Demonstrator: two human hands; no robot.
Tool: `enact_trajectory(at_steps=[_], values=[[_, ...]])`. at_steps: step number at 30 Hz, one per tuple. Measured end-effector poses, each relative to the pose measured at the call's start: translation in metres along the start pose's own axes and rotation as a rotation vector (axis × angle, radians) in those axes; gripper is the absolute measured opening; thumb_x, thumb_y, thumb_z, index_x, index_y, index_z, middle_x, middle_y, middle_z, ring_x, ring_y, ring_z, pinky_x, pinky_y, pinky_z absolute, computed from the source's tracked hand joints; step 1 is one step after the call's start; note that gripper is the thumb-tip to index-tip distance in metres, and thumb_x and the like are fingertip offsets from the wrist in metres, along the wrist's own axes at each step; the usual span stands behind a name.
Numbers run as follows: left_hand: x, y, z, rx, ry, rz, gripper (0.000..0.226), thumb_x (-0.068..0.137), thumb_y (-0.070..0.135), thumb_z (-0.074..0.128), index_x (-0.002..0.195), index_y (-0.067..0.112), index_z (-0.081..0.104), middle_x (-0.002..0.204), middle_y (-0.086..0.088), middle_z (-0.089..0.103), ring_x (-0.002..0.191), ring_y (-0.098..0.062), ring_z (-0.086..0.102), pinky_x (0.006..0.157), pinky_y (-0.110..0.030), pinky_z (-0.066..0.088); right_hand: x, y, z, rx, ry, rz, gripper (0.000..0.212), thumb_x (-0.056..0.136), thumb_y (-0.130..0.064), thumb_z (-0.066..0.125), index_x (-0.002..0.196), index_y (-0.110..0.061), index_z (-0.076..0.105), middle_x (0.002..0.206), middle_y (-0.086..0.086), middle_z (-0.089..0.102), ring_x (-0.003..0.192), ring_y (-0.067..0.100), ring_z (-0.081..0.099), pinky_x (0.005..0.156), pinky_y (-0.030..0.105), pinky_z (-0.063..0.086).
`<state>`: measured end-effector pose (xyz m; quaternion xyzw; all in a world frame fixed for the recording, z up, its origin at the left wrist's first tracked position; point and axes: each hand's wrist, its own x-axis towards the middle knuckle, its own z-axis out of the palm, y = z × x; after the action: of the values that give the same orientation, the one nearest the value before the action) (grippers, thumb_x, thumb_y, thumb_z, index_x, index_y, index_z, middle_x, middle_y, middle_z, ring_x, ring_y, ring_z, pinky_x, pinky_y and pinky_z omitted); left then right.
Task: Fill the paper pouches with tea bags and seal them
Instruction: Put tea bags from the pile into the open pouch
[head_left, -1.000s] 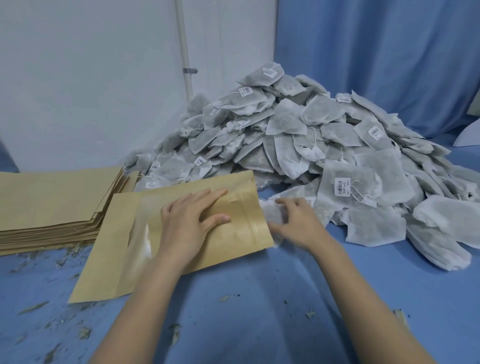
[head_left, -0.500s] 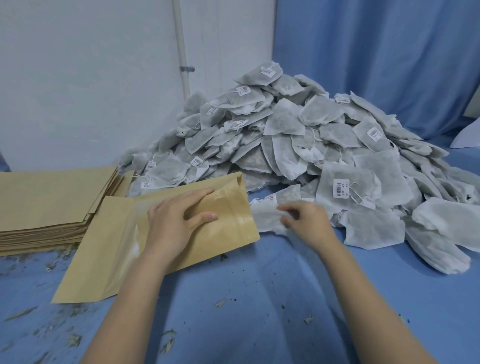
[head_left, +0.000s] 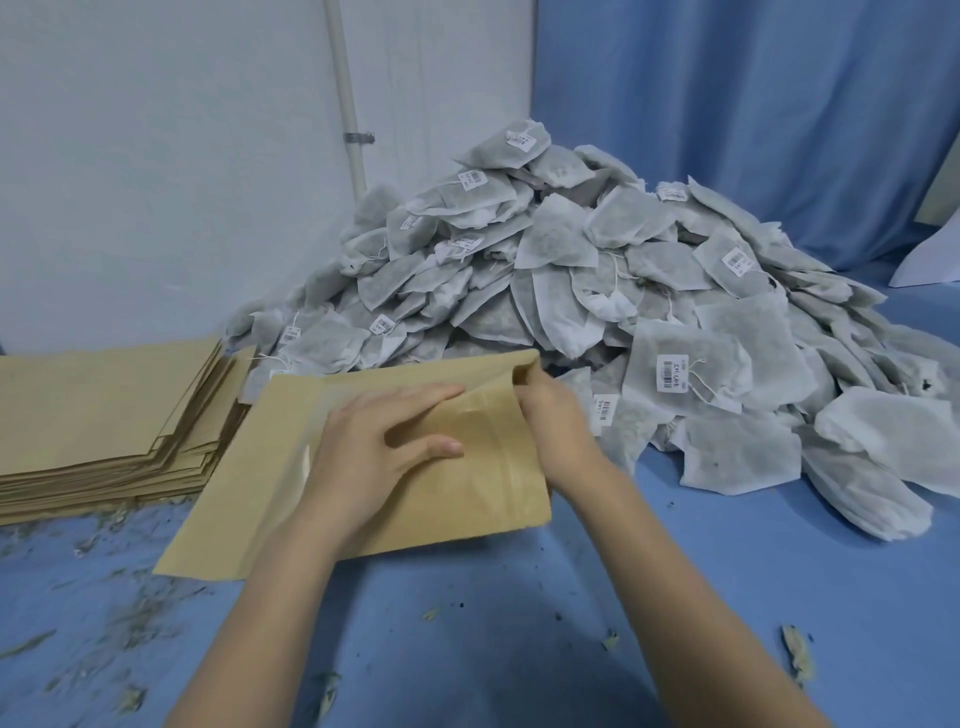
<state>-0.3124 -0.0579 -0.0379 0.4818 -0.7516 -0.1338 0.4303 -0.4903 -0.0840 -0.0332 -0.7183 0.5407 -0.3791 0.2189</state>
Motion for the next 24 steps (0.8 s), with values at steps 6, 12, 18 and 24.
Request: enact_trajectory(at_steps=[6, 12, 18, 24], values=[[0.002, -0.003, 0.004, -0.017, -0.024, 0.001, 0.049, 0.065, 0.043, 0.074, 0.112, 0.049, 0.062, 0.097, 0.053, 0.050, 0.100, 0.028, 0.043, 0.086, 0.003, 0.026, -0.003, 0.006, 0.000, 0.382, -0.304, 0.075, 0.025, 0.086, -0.010, 0.058, 0.077, -0.032, 0.064, 0.075, -0.014, 0.066, 0.074, 0.000, 0.060, 0.071, 0.018, 0.048], [0.000, -0.018, 0.006, 0.097, 0.055, -0.067, 0.048, 0.070, 0.037, 0.076, 0.116, 0.037, 0.065, 0.114, 0.026, 0.059, 0.109, -0.001, 0.054, 0.102, -0.025, 0.035, 0.007, 0.059, -0.003, -0.097, 0.375, 0.153, 0.025, 0.088, -0.016, 0.056, 0.112, -0.019, 0.063, 0.116, 0.005, 0.062, 0.106, 0.017, 0.053, 0.090, 0.024, 0.039], [-0.001, -0.022, 0.007, 0.121, 0.058, -0.078, 0.046, 0.071, 0.038, 0.076, 0.116, 0.036, 0.066, 0.119, 0.015, 0.064, 0.112, -0.010, 0.056, 0.102, -0.041, 0.037, 0.011, 0.087, 0.012, -0.383, 0.303, 0.220, 0.050, 0.084, -0.031, 0.065, 0.130, -0.019, 0.050, 0.126, 0.011, 0.052, 0.114, 0.028, 0.044, 0.097, 0.032, 0.033], [-0.001, -0.025, 0.003, 0.148, 0.103, -0.108, 0.045, 0.071, 0.040, 0.075, 0.115, 0.038, 0.065, 0.114, 0.015, 0.066, 0.105, -0.012, 0.057, 0.098, -0.037, 0.039, 0.007, 0.076, -0.038, 0.092, 0.432, 0.236, 0.043, 0.066, -0.023, 0.083, 0.107, -0.021, 0.070, 0.089, -0.001, 0.068, 0.079, 0.011, 0.058, 0.077, 0.019, 0.042]])
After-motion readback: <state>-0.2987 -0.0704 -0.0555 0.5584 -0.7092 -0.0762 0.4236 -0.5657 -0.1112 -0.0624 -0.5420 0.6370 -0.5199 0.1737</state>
